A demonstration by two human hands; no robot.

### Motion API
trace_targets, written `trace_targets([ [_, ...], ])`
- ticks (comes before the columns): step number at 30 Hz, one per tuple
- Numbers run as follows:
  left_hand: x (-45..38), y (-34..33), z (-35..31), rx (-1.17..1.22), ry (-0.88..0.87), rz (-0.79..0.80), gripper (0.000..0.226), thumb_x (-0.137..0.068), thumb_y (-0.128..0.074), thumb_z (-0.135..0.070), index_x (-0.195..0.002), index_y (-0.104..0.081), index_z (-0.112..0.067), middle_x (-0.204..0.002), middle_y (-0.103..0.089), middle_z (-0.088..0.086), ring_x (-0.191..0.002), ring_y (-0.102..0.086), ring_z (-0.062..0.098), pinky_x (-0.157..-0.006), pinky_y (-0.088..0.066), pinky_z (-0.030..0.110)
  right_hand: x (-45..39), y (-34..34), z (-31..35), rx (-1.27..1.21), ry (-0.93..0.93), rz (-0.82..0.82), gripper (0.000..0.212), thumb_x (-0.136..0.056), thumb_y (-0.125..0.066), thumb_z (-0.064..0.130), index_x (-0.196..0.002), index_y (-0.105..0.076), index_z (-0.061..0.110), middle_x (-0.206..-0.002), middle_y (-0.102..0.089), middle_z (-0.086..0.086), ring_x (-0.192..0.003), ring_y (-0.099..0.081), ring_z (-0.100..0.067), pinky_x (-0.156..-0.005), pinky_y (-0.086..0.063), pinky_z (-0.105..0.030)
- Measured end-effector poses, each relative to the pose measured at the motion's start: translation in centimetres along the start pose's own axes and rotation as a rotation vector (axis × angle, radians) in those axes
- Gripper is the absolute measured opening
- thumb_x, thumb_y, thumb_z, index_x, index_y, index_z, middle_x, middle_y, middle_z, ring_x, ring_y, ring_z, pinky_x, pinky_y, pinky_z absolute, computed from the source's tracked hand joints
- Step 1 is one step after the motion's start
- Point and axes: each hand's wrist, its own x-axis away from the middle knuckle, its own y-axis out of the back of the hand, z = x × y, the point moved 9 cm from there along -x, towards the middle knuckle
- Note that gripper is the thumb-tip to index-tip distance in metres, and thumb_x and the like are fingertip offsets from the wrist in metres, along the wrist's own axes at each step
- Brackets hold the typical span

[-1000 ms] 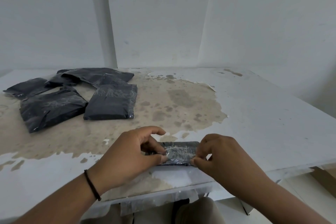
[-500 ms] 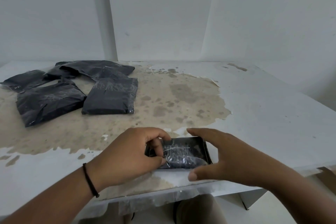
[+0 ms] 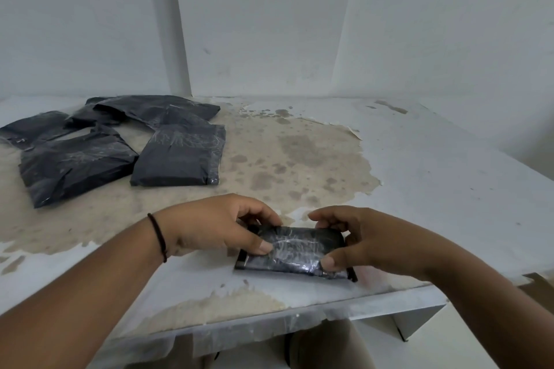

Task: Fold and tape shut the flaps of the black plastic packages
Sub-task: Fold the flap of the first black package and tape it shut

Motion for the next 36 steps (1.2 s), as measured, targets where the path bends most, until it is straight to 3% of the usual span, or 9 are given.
trace_targets([
  [4,-0.2,-1.4,-0.9,-0.212,0.010,0.006,0.058,-0.068,-0.078,-0.051,-0.118,-0.055,-0.035,-0.113,-0.057,-0.014,-0.095,-0.058,0.001,-0.083,-0.051,0.021,0.1,0.1,0.5,0.190,0.023,-0.060,0.064,-0.073,-0.079,0.034,-0.127,-0.045,0.044,-0.122,-0.050,0.020,-0.100,-0.056,0.004,-0.078,-0.045,-0.004],
  [7,-0.4,-2.3,-2.4,-0.431,-0.066,-0.086,0.061,-0.057,-0.081,-0.060,-0.109,-0.058,-0.036,-0.103,-0.057,-0.017,-0.091,-0.058,0.002,-0.082,-0.052,0.024,0.1,0.0,1.1,0.267,0.044,-0.081,0.068,-0.075,-0.077,0.034,-0.133,-0.043,0.037,-0.123,-0.046,0.020,-0.098,-0.052,0.007,-0.074,-0.043,-0.004],
  [14,-0.5,-1.1,-1.4,-0.172,-0.105,0.043,0.052,-0.065,-0.084,-0.032,-0.114,-0.067,-0.037,-0.104,-0.066,-0.021,-0.098,-0.063,0.000,-0.088,-0.049,0.016,-0.1,-0.2,1.3,0.218,0.031,0.002,0.051,-0.074,-0.077,0.036,-0.120,-0.055,0.035,-0.109,-0.059,0.016,-0.095,-0.058,0.000,-0.073,-0.046,-0.005],
  [17,-0.3,0.2,-0.2,0.058,-0.095,0.038,0.050,-0.071,-0.080,-0.016,-0.116,-0.066,-0.032,-0.113,-0.071,-0.010,-0.107,-0.065,0.009,-0.092,-0.049,0.021,-0.1,0.0,1.1,0.209,0.027,-0.025,0.051,-0.077,-0.075,0.036,-0.121,-0.050,0.040,-0.106,-0.060,0.016,-0.090,-0.061,-0.002,-0.074,-0.049,-0.009],
  [21,0.2,0.9,0.1,0.094,-0.093,-0.041,0.079,-0.062,-0.086,-0.042,-0.130,-0.046,-0.046,-0.128,-0.059,-0.009,-0.115,-0.060,0.010,-0.095,-0.050,0.029,-0.2,0.8,1.3,0.079,0.057,-0.114,0.047,-0.076,-0.076,0.033,-0.114,-0.050,0.043,-0.105,-0.062,0.010,-0.084,-0.066,-0.009,-0.070,-0.055,-0.022],
  [23,0.4,0.8,-1.1,0.059,-0.135,-0.118,0.087,-0.054,-0.092,-0.036,-0.126,-0.045,-0.047,-0.124,-0.058,-0.012,-0.109,-0.062,0.007,-0.088,-0.054,0.031,-0.2,1.2,1.6,-0.045,0.092,-0.151,0.049,-0.075,-0.078,0.030,-0.114,-0.051,0.042,-0.108,-0.063,0.006,-0.084,-0.068,-0.013,-0.070,-0.055,-0.024],
  [27,0.5,2.1,-2.8,0.198,-0.232,-0.167,0.066,-0.058,-0.091,-0.013,-0.114,-0.062,-0.035,-0.114,-0.068,-0.004,-0.106,-0.065,0.015,-0.089,-0.054,0.035,0.3,2.1,2.9,-0.206,0.143,-0.192,0.048,-0.077,-0.077,0.022,-0.116,-0.054,0.038,-0.109,-0.065,0.002,-0.080,-0.068,-0.016,-0.069,-0.052,-0.025],
  [32,0.7,3.4,-2.3,0.467,-0.247,-0.021,0.073,-0.061,-0.087,-0.014,-0.126,-0.056,-0.029,-0.124,-0.064,0.009,-0.111,-0.063,0.027,-0.081,-0.056,0.034,0.8,3.1,4.6,-0.282,0.165,-0.251,0.058,-0.073,-0.078,0.022,-0.119,-0.050,0.041,-0.109,-0.067,0.007,-0.091,-0.070,-0.015,-0.081,-0.055,-0.033],
  [36,0.7,5.0,-1.0,0.759,-0.252,-0.121,0.086,-0.053,-0.090,-0.015,-0.129,-0.051,-0.019,-0.111,-0.068,0.020,-0.091,-0.069,0.027,-0.070,-0.059,0.030,0.6,3.6,6.3,-0.370,0.218,-0.387,0.060,-0.069,-0.079,0.015,-0.118,-0.049,0.032,-0.104,-0.070,0.003,-0.086,-0.072,-0.015,-0.071,-0.056,-0.028],
])
